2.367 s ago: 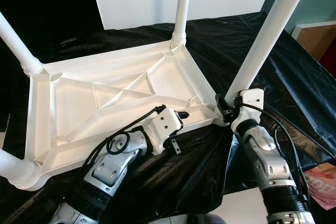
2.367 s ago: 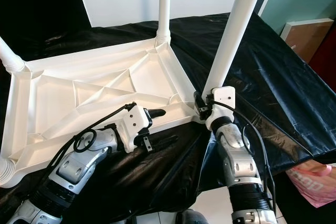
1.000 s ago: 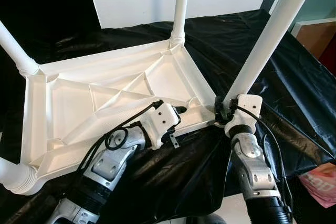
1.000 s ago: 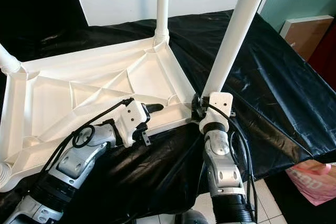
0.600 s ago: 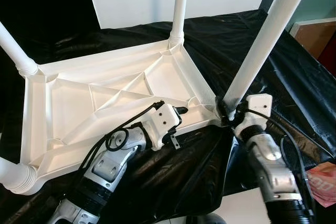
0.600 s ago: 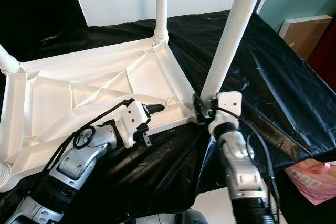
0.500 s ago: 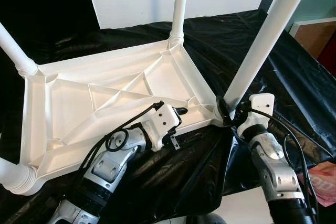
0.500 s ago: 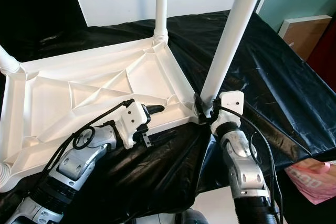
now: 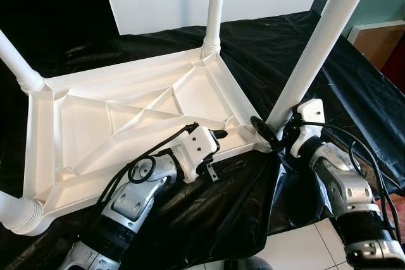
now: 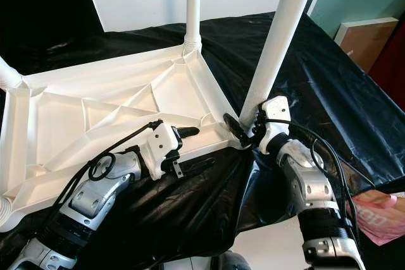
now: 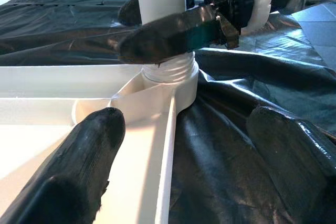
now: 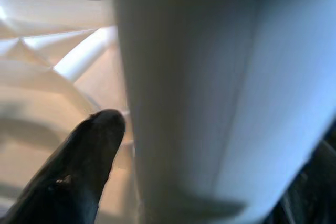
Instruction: Building children table
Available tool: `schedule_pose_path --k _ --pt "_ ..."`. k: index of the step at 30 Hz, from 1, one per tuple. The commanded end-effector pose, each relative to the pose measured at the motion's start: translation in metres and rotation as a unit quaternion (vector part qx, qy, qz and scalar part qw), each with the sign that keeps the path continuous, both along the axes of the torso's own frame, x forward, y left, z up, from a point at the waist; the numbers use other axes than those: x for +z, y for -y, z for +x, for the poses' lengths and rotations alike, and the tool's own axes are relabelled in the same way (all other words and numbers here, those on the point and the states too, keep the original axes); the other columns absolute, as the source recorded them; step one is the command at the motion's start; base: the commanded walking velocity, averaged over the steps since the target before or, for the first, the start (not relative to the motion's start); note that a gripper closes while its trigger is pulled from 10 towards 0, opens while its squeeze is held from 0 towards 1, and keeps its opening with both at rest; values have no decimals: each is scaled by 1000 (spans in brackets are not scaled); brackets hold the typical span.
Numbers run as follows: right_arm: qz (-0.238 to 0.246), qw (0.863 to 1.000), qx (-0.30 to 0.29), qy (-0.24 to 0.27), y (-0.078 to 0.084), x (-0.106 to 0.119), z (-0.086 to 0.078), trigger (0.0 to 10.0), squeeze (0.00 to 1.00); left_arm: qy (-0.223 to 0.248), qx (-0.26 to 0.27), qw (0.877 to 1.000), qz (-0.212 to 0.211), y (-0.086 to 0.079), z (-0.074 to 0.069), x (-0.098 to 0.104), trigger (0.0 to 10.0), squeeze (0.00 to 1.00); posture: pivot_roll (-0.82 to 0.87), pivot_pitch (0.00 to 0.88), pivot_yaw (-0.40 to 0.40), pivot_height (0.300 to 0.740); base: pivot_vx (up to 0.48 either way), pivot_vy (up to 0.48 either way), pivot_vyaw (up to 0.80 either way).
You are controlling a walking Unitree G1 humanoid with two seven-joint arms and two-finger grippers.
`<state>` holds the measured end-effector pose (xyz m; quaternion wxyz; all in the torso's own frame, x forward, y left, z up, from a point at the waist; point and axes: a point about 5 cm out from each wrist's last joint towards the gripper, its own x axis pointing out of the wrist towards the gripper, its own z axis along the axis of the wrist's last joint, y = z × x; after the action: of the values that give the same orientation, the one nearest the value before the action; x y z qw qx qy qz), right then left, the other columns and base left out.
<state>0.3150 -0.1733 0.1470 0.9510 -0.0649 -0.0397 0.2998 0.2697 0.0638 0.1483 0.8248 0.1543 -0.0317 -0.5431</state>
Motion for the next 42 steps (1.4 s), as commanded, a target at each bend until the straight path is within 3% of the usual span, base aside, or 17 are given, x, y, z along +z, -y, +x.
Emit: schedule_pose_path --k 1,12,16,17,18,19,26,28,31,38,42 --pt "-20 1000 21 -6 -2 -5 2 0 0 -9 -19 1000 5 0 -4 -1 10000 0 8 124 -47 740 0 0 0" --pt "-27 999 33 -4 2 -5 7 0 0 -8 -17 1000 6 -1 -4 -1 10000 0 9 127 -44 740 0 0 0" --pt "-27 999 17 -14 10 -15 2 0 0 -10 -22 1000 7 0 -4 -2 10000 0 -6 124 -34 740 0 0 0" --pt "-24 1000 9 -17 11 -17 1 2549 0 -10 -23 1000 7 1 -3 -2 10000 0 -10 120 -30 740 0 0 0" --pt "-24 1000 9 -17 11 -17 1 2549 0 -10 -23 1000 7 1 -3 -2 10000 0 -10 120 -30 740 0 0 0" --pt "-16 1000 -1 -19 12 -19 0 10000 0 -9 -25 1000 7 2 -3 -1 10000 0 -10 119 -29 740 0 0 0" --pt "-3 999 -47 -19 11 -23 -3 10000 0 -7 -27 1000 9 2 -2 -1 10000 0 -11 112 -27 740 0 0 0" --pt "4 994 -102 -27 11 -28 -2 10000 0 -5 -28 1000 12 2 -1 -1 10000 0 -11 107 -27 740 0 0 0" --pt "11 992 -122 -30 9 -30 -3 10000 0 -4 -28 1000 12 2 0 0 10000 0 -14 105 -22 740 0 0 0" --pt "35 980 -193 -39 -3 -35 -9 10000 0 -5 -37 999 12 4 0 1 10000 0 -28 101 -5 740 0 0 0" --pt "44 965 -255 -36 -13 -39 -17 10000 0 -4 -39 999 18 3 3 0 10000 0 -34 99 2 740 0 0 0"
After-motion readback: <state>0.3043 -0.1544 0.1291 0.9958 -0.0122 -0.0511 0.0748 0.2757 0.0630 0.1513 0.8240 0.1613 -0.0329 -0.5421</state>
